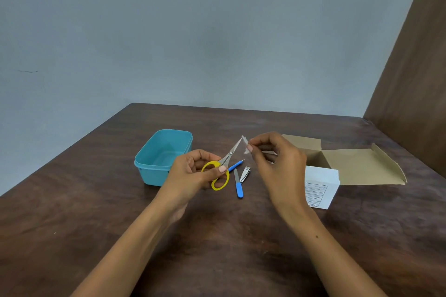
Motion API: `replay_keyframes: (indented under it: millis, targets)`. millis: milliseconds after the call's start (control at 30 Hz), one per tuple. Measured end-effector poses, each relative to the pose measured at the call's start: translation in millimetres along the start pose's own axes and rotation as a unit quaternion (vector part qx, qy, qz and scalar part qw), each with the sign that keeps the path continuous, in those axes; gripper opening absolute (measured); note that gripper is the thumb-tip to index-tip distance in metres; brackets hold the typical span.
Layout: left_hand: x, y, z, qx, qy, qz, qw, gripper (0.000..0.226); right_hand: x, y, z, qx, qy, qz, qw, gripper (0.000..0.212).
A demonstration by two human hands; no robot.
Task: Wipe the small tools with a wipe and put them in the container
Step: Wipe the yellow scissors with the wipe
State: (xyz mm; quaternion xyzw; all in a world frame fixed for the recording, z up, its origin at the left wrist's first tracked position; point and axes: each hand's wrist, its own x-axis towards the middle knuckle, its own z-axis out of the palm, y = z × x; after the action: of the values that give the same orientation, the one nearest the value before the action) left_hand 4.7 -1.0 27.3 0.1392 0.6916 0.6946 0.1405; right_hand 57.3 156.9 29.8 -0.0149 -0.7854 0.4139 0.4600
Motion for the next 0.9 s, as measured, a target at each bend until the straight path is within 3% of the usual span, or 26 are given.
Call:
replay_keyframes:
  millis: [333, 567, 900]
  targets:
    - [3.6, -3.0, 2.2, 0.049, 0.011, -0.004, 0.999, 0.02, 0.2, -3.8, -1.3, 0.004, -0.012, -0.011, 1.0, 0.013]
    - [0.9, -2.0, 2.0, 0.01, -0.016, 0.002, 1.0, 0.03, 0.9, -3.2, -0.3, -0.007, -0.027, -0.012, 1.0, 0.011]
    - [2.3, -4.4, 4.0, 0.061, -0.036, 0.008, 0.997, 0.014, 1.2, -0.3, -0.7, -0.012, -0.038, -0.014, 0.999, 0.012]
